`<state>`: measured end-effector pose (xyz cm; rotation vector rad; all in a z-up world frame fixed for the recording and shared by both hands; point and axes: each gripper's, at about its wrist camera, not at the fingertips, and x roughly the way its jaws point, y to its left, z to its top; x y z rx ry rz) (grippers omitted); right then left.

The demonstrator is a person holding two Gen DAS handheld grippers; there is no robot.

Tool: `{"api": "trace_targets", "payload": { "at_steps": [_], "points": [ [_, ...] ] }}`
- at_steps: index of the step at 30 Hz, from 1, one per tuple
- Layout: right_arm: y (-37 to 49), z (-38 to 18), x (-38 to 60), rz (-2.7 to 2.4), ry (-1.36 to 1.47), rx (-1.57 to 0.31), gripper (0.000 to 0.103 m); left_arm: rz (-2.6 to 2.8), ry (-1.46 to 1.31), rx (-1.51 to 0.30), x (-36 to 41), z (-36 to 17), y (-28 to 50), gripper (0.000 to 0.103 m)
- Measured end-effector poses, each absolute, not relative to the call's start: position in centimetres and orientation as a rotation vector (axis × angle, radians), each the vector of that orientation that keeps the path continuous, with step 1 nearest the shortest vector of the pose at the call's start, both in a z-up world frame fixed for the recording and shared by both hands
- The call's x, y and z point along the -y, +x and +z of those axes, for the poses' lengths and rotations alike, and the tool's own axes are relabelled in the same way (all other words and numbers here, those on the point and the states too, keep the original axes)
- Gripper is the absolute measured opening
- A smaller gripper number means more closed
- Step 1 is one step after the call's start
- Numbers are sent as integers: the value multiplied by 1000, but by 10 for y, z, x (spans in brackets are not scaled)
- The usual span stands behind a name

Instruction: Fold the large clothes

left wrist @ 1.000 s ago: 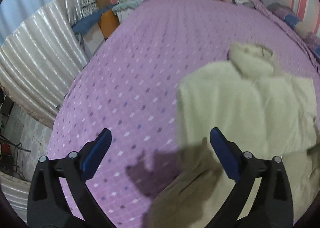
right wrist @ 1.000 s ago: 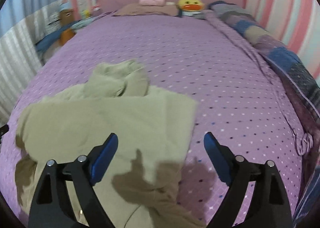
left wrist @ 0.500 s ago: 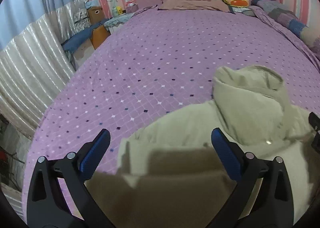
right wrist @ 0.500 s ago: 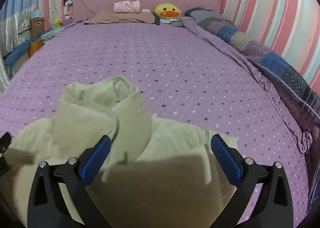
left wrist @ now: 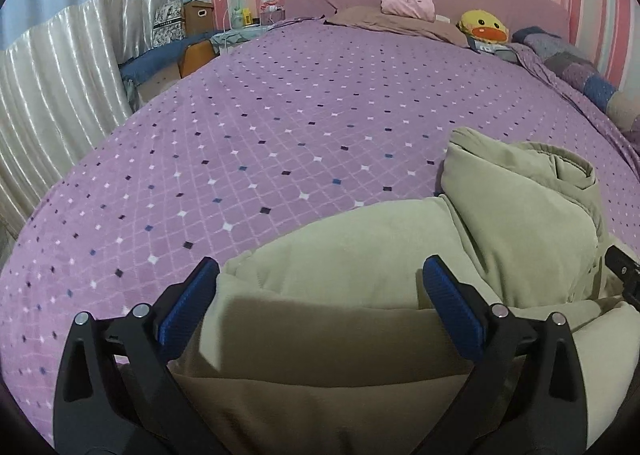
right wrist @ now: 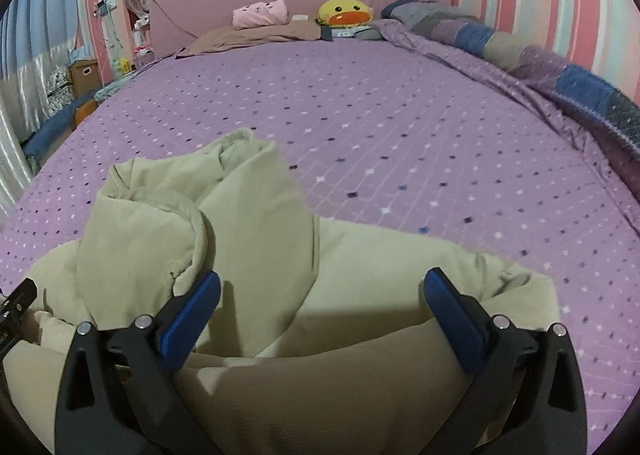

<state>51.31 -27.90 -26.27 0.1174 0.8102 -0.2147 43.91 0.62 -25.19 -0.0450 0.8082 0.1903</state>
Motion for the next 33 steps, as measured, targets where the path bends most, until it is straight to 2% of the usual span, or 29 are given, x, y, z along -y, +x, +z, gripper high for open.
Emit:
{"api": "trace_targets", "payload": {
  "at_steps": [13, 33],
  "points": [
    [526, -281, 280, -170, 155, -828, 102, 168, -79, -812, -14, -265, 446, 100],
    [527, -281, 286, -129, 165, -830, 102, 131, -89, -810, -14, -269, 449, 100]
  ]
}}
